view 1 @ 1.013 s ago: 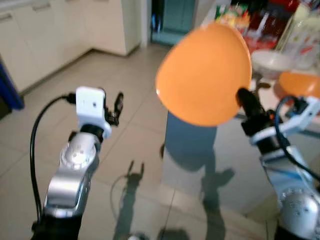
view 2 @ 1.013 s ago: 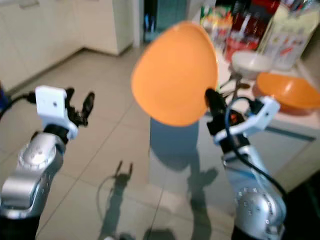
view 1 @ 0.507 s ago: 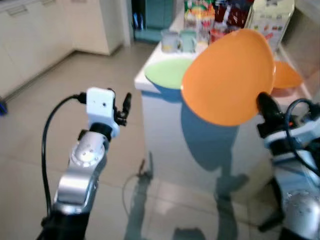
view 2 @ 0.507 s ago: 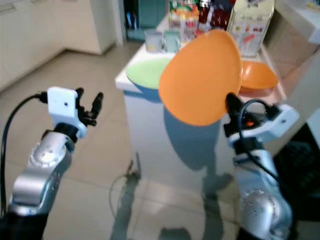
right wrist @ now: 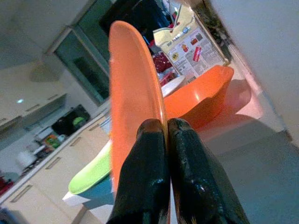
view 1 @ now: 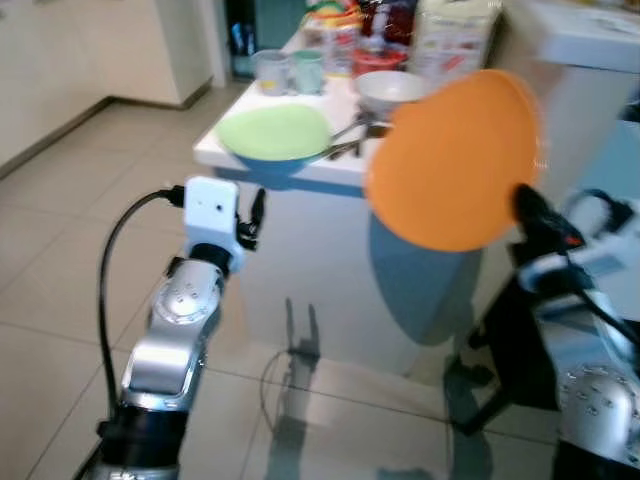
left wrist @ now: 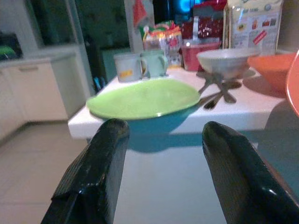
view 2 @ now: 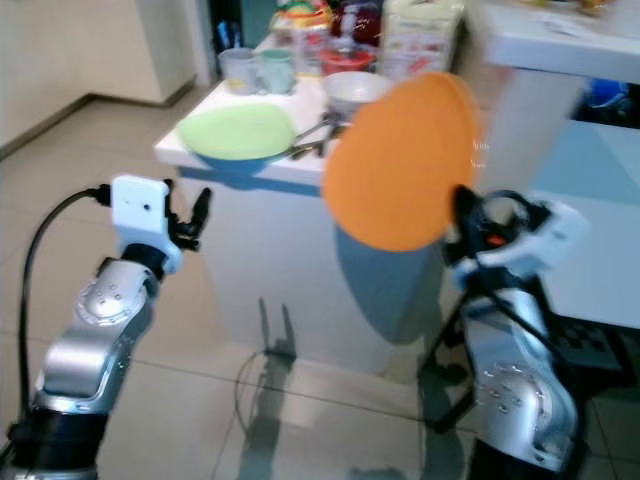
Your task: Setting the table
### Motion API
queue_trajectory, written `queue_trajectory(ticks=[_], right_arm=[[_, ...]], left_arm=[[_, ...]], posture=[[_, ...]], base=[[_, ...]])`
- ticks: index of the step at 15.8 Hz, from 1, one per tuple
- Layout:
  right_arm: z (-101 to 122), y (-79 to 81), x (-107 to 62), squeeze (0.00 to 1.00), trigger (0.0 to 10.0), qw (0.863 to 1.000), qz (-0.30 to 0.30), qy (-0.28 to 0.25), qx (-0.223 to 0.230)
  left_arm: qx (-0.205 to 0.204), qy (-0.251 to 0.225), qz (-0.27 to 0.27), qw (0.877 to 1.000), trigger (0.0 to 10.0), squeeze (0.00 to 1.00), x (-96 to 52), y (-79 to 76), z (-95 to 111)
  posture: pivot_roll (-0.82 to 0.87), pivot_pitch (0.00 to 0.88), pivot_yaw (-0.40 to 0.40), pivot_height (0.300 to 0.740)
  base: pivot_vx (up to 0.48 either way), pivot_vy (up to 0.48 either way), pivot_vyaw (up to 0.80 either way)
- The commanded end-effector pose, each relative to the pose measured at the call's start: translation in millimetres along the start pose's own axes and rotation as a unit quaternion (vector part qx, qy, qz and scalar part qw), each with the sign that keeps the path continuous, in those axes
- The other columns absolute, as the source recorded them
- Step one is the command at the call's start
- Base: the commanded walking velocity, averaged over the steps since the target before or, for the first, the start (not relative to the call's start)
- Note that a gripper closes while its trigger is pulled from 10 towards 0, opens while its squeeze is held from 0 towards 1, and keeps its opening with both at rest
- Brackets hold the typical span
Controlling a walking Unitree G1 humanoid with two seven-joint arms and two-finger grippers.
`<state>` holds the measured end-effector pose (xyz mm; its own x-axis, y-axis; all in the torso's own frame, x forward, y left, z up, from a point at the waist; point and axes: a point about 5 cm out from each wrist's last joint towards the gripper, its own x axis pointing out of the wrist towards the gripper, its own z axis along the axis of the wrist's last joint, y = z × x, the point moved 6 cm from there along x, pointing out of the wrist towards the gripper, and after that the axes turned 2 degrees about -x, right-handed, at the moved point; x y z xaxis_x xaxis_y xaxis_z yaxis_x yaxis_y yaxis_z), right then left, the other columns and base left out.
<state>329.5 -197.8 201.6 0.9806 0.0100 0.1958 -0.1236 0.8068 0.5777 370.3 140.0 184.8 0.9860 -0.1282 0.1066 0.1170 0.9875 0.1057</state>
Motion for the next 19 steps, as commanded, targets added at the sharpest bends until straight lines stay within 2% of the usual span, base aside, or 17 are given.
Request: queue_trajectory(ticks=[1, 4, 6, 8, 11, 13, 15, 17, 19], right_arm=[[8, 2.1, 2.4, 0.00, 10.0, 1.000, 0.003, -0.016, -0.001], [8, 4.8, 4.6, 0.00, 10.0, 1.000, 0.001, -0.015, 0.008], [14, 13.8, 10.8, 0.00, 10.0, 0.999, 0.008, -0.024, 0.020], [13, 12.7, 10.1, 0.00, 10.0, 0.999, 0.000, -0.027, 0.024], [8, 8.9, 6.2, 0.00, 10.0, 0.999, -0.015, -0.027, 0.045], [2, -1.1, 6.7, 0.00, 10.0, 0.998, -0.027, -0.017, 0.046], [16, -15.6, 7.6, 0.00, 10.0, 0.997, -0.044, -0.033, 0.049], [28, -27.9, 3.4, 0.00, 10.0, 0.994, -0.071, -0.051, 0.060], [33, -26.4, 6.2, 0.00, 10.0, 0.995, -0.063, -0.053, 0.055]], left_arm=[[-0.001, -0.002, -0.006, 1.000, 10.0, 0.00, 4.2, -4.5, 2], [-0.004, -0.006, -0.006, 1.000, 10.0, 0.00, 9.7, -2.1, 7], [-0.024, -0.001, 0.000, 1.000, 10.0, 0.00, 11.8, 2.3, 9], [-0.032, 0.004, 0.005, 0.999, 10.0, 0.00, 10.7, 5.4, 6], [-0.026, -0.001, 0.008, 1.000, 10.0, 0.00, 10.2, 15.1, 11], [-0.009, -0.001, 0.017, 1.000, 10.0, 0.00, 11.4, 22.8, 12], [-0.021, -0.013, 0.005, 1.000, 10.0, 0.00, 15.7, 11.3, 19], [-0.023, -0.008, -0.017, 1.000, 10.0, 0.00, 18.4, -5.3, 9], [-0.025, -0.006, -0.024, 0.999, 10.0, 0.00, 19.4, -15.9, 5]], posture=[[-0.05, 0.000, 0.033, 0.740], [-0.05, 0.000, 0.037, 0.740], [-0.04, 0.000, 0.054, 0.740], [-0.03, 0.000, 0.053, 0.740], [0.00, 0.000, 0.043, 0.740], [0.01, 0.000, 0.035, 0.740], [-0.03, 0.000, 0.024, 0.740], [-0.08, 0.000, 0.022, 0.740], [-0.05, 0.000, -0.019, 0.740]], base=[[0.000, -0.431, 0.00], [0.000, -0.431, 0.00], [0.000, -0.431, 0.00], [0.000, -0.435, 0.00], [0.000, -0.434, 0.00], [0.000, -0.435, 0.00], [0.000, -0.441, 0.00], [0.000, -0.441, 0.00], [0.000, -0.439, 0.00]])
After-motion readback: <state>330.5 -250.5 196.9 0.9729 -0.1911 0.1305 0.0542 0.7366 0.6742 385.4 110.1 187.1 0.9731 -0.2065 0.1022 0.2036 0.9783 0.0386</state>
